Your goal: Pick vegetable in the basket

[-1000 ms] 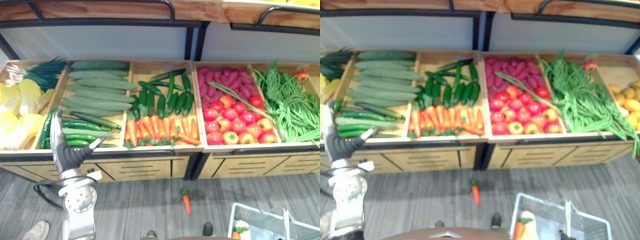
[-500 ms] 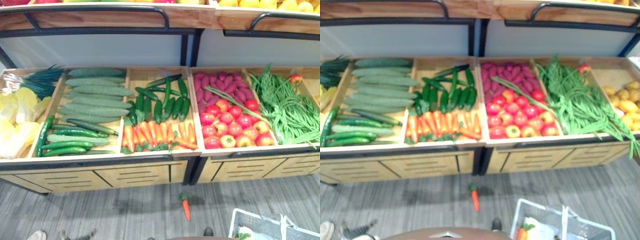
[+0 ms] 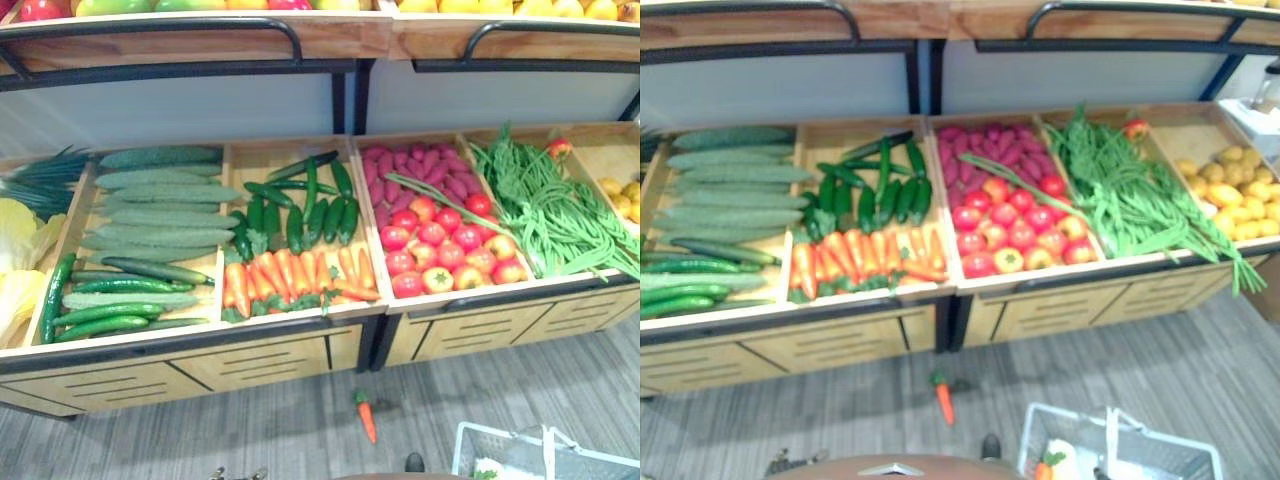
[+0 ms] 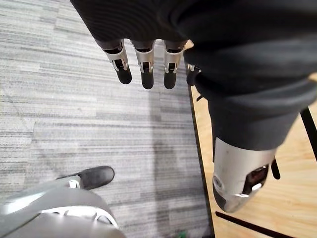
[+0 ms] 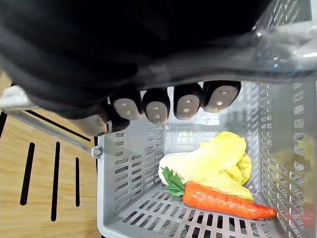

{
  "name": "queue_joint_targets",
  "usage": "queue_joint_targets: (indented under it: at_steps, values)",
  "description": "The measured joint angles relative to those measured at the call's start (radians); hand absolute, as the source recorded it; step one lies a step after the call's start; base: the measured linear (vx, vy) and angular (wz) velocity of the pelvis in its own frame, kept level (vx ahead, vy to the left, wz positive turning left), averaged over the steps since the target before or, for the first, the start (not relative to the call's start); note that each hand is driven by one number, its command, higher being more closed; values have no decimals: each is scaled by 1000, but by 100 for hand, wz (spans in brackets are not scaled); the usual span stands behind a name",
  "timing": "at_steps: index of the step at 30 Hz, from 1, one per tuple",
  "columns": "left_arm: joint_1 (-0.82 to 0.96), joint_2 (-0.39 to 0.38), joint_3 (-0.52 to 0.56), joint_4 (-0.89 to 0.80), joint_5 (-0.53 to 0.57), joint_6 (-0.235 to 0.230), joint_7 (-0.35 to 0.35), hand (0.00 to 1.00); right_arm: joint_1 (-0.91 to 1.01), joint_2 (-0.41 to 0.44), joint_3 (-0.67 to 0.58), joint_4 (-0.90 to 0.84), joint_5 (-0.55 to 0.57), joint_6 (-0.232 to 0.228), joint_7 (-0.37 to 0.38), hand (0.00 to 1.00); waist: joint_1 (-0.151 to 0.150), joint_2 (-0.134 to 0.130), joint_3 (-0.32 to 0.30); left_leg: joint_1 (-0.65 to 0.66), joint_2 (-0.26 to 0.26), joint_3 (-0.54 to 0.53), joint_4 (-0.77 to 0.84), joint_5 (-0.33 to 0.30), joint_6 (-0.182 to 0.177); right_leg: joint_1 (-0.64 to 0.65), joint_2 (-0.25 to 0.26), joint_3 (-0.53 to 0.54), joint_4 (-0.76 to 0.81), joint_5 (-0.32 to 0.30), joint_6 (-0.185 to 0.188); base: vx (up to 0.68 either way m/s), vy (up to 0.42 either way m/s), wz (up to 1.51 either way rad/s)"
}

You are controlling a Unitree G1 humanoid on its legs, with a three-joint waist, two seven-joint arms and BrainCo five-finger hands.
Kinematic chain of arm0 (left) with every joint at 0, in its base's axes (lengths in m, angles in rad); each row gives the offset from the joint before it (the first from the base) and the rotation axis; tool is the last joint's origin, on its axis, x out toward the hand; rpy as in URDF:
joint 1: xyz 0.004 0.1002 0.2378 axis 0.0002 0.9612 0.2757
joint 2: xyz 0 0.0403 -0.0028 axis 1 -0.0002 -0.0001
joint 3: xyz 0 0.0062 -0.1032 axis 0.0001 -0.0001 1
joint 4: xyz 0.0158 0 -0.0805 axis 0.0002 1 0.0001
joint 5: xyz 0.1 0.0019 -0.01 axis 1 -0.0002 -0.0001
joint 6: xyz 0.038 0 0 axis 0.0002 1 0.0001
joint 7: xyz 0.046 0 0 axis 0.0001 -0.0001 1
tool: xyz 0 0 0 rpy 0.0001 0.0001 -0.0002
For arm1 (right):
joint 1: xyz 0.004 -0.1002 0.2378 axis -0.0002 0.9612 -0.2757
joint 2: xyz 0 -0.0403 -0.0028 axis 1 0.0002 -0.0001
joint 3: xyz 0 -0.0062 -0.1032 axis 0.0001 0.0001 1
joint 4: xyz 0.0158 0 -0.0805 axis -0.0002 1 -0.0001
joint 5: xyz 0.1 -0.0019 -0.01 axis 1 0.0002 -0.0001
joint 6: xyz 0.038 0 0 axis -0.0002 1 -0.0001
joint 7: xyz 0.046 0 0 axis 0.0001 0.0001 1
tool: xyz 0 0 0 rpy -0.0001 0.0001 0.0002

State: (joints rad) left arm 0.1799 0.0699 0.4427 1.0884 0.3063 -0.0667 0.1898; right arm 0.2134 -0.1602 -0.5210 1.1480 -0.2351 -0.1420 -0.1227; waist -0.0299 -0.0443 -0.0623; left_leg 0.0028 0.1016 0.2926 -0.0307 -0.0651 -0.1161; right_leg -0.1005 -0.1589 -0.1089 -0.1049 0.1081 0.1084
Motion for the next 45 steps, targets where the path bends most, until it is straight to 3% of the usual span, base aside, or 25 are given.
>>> queue_joint_targets:
  at_steps: [10,12,16,19,20,21,22,23,24,25,26,27,28,29,32,34,35,36,41,43,45]
  values:
    - [0,14,-97,17,-17,-11,-1,0,-5,1,17,3,0,6,0,100,-2,0,12,26,3,21,1,-15,-6,13,5,24,0,-4,9,0,-20,-7]
    - [1,13,-104,17,-17,-11,0,0,-14,1,17,3,1,6,0,100,-1,2,32,42,18,47,44,-48,-10,18,14,47,29,-19,7,7,-12,-37]
    - [-8,12,-126,17,-17,-12,-2,0,-18,3,-7,5,19,7,2,100,-22,14,97,18,87,43,290,-186,-7,15,39,66,194,-112,17,12,-5,-14]
    - [-26,13,-133,17,-17,-11,-5,0,-17,8,-42,2,42,7,4,100,-24,22,110,6,105,41,391,-245,8,-7,55,120,240,-117,25,-4,69,-57]
    - [-32,15,-141,16,-17,-11,-4,0,-17,21,-35,-16,48,2,8,100,-26,19,112,-14,106,71,429,-268,23,-51,62,173,259,-100,42,-115,149,-148]
    - [-38,22,-160,20,-15,-11,0,0,-30,21,-14,-37,58,-9,11,100,-23,16,115,-39,112,145,454,-299,34,-119,78,256,258,-43,50,-165,169,-151]
    - [-38,24,-162,22,-15,-11,1,0,-35,20,-9,-38,59,-12,11,100,-23,16,118,-42,116,165,460,-303,35,-130,82,267,252,-23,51,-236,188,-201]
    - [-51,30,-170,25,-15,-10,2,0,-48,21,22,-58,70,-16,13,100,-24,14,126,-52,125,261,467,-310,49,-163,105,286,170,122,47,-245,143,-161]
    - [-46,32,-173,24,-15,-10,2,0,-53,21,33,-69,75,-19,17,100,-22,43,130,-49,151,319,456,-302,64,-156,122,278,77,240,22,-284,151,-215]
    - [-58,35,-176,17,-13,-13,0,0,-79,26,37,-82,90,-22,23,100,-24,40,162,-41,175,392,449,-290,83,-173,116,101,158,198,-38,-246,120,-185]
    - [-63,42,-176,8,-7,-20,-2,0,-84,33,26,-70,120,-12,21,100,-21,40,185,-12,176,470,410,-268,91,-194,80,-100,377,6,-145,-229,125,-169]
    - [-61,42,-176,7,-6,-19,-3,0,-83,31,20,-58,126,-9,19,100,-22,41,186,6,176,505,389,-256,95,-189,60,-172,467,-63,-157,-201,118,-158]
    - [-49,42,-182,7,-6,-18,-5,0,-83,21,21,-26,127,-2,18,100,-21,42,185,36,175,575,357,-235,99,-159,22,-264,606,-145,-140,-218,90,-163]
    - [-40,41,-187,6,-9,-17,-10,0,-79,17,22,-16,125,8,17,100,-20,41,184,53,172,638,329,-214,102,-119,-14,-306,680,-188,-139,-175,68,-160]
    - [-45,46,-190,5,-19,-17,-18,0,-75,11,27,7,117,13,11,100,-21,34,178,46,204,773,339,-193,95,-49,-91,-321,732,-198,-115,-122,-103,-145]
    - [-52,47,-190,4,-21,-17,-20,0,-66,7,26,7,116,17,8,100,-23,28,171,32,239,826,373,-187,90,-20,-117,-319,697,-182,-91,-40,-247,-127]
    - [-71,46,-190,-6,-20,-16,-21,0,-63,9,29,7,115,25,7,100,-24,17,164,10,302,866,438,-184,89,3,-86,-322,569,-202,-22,-20,-368,-132]
    - [-77,47,-188,-11,-20,-16,-22,0,-65,8,29,8,116,28,7,100,-21,20,163,8,315,882,449,-178,88,6,-70,-330,530,-212,-15,-25,-384,-123]
    - [-93,-9,-184,-11,-18,-14,-21,0,-44,-24,55,12,115,33,6,100,-27,68,136,31,363,900,462,-94,103,25,3,-331,417,-228,-35,-76,-281,-80]
    - [-108,-36,-203,-12,-18,-12,-18,0,-24,-28,60,10,115,32,1,100,-51,91,115,42,404,882,508,-57,98,50,22,-352,399,-235,-42,29,-189,-5]
    - [-107,-46,-206,-12,-18,-10,-17,0,-15,-27,88,10,114,27,1,100,-50,82,115,71,433,870,562,-3,83,80,28,-331,379,-235,-43,27,-141,-35]
